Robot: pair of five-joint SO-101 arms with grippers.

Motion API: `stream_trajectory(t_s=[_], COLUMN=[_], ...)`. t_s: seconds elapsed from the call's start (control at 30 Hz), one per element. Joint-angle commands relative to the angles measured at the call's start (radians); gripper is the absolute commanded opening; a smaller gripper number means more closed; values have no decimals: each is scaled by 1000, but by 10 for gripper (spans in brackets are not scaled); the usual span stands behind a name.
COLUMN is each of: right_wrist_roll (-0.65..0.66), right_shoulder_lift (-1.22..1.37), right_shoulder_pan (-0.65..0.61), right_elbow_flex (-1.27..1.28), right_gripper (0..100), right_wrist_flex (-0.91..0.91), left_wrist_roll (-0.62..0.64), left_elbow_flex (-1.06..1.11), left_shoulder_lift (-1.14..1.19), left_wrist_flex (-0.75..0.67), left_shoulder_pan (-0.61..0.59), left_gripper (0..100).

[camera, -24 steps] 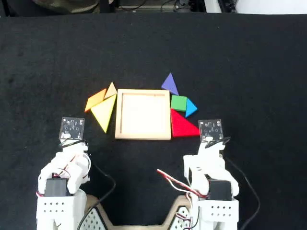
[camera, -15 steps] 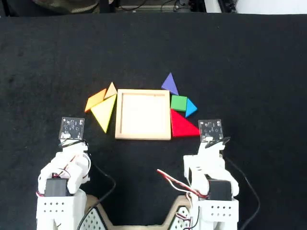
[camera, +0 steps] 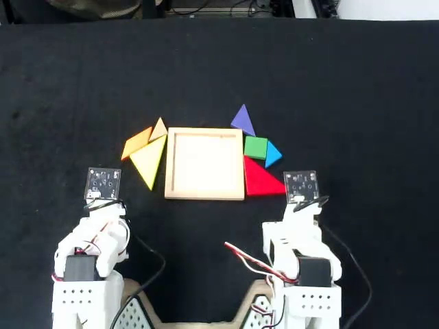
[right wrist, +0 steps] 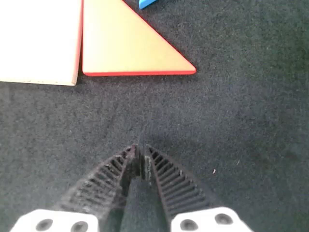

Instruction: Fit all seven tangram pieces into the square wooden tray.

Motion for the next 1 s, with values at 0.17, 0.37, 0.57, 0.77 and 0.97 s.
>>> stream_trajectory(t_s=[0.17,0.37,0.57,0.77,0.97], right_wrist_roll=[11,11,11,3,6], right_shoulder_lift=[-84,-84,-84,-85,-85], right_shoulder_pan=[-14,-14,-14,-18,-35], right_elbow_flex=[-4,-4,-4,-4,-4], right_gripper=[20,20,20,21,21], right_wrist_flex=[-12,-12,-12,-15,-14], left_wrist_roll=[3,3,3,3,2], left_elbow_flex=[1,1,1,1,1], left_shoulder_lift=[-8,-8,-8,-8,-8], left_wrist_flex=[3,3,3,3,3], left_shoulder_pan=[12,12,12,12,12], left_gripper=[33,33,33,33,32])
